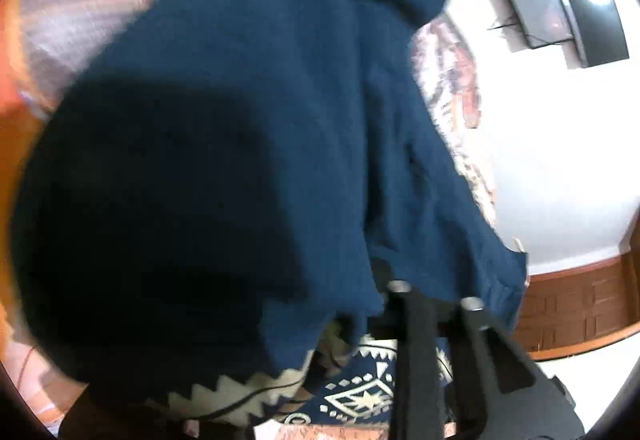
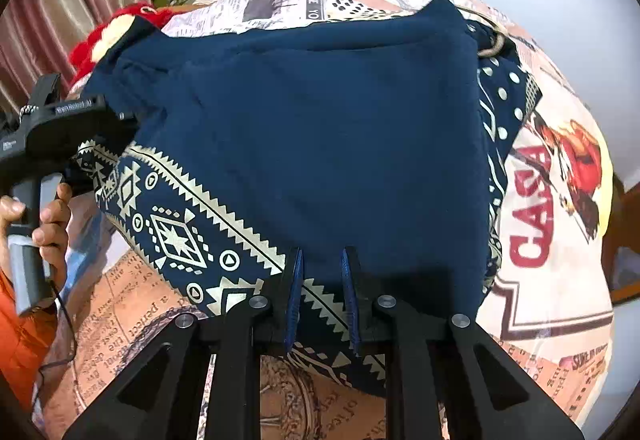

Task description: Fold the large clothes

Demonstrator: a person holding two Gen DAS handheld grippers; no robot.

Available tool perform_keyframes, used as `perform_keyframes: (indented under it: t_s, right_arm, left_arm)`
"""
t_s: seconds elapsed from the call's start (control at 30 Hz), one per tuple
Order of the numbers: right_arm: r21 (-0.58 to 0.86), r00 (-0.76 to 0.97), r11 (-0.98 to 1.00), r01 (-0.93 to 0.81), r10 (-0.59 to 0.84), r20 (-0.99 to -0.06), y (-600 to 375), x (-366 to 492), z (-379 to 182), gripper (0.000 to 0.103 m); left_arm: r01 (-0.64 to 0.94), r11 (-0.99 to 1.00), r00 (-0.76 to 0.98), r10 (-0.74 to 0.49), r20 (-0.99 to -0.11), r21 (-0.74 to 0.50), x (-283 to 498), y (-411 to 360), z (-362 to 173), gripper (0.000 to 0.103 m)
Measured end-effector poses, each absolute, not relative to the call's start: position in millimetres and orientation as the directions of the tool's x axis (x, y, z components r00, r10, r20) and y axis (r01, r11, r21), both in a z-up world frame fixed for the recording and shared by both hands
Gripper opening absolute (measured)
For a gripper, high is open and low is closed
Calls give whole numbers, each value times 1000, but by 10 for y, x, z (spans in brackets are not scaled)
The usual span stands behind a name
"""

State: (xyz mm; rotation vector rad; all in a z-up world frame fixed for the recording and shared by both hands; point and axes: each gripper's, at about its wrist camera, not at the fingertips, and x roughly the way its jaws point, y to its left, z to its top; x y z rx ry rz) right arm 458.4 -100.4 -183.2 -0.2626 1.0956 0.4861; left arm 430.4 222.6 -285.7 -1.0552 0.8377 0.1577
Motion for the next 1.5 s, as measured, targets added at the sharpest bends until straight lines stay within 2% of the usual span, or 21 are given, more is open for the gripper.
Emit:
perform_keyframes:
  t_s: [0.07, 0.2, 0.4, 0.5, 0.57, 0.63, 0.83, 1.03, 1.2, 1.33, 1.5]
  right_arm:
    - [66, 350, 877, -477, 258, -900, -1054, 4604, -1796, 15]
    - [162, 336, 874, -458, 340, -878, -1052, 4617, -1591, 15]
    - [318, 280, 782, -536, 520, -807, -556, 4682, -1263, 15]
    - [377, 162, 761, -528, 526, -835, -225, 4776, -1514, 15]
    - [374, 63, 776, -508, 466, -882, -12, 4815, -1882, 15]
    - [412, -3, 765, -494, 473, -881, 81, 4815, -2193, 15]
    - [460, -55, 760, -459, 492, -869, -90, 4868, -2074, 15]
    - [441, 86, 788, -431, 522, -849, -857, 4750, -1616, 15]
    - [322, 276, 878, -354, 427, -861, -1657, 4620, -1250, 15]
    - [316, 346, 906, -281, 403, -847, -2239, 4556, -1035, 15]
    - [311, 364, 921, -237, 381, -850, -2547, 4482, -989, 15]
  left_arm:
    - [-466, 548, 718, -225, -659, -695, 4194, 2224, -2668, 9]
    - [-403, 607, 775, -171, -608, -685, 4047, 2183, -2259, 8]
    - [-363, 753, 788, -66, -612, -549, 3979, 1939, -1807, 8]
    - [-333, 808, 780, -53, -624, -486, 4032, 1823, -1709, 8]
    - [-317, 827, 765, -66, -641, -464, 4063, 1754, -1749, 8]
    - [-313, 858, 761, -31, -648, -409, 4084, 1668, -1740, 8]
    - [-227, 912, 793, -31, -608, -343, 4154, 1400, -1568, 8]
    - [-37, 972, 821, -103, -561, -232, 4269, 731, -1267, 8]
    - [124, 973, 794, -214, -569, -192, 4292, 150, -1298, 8]
    - [262, 926, 653, -377, -657, -271, 4323, -182, -1613, 8]
    - [272, 935, 529, -343, -776, -227, 4364, -298, -2019, 8]
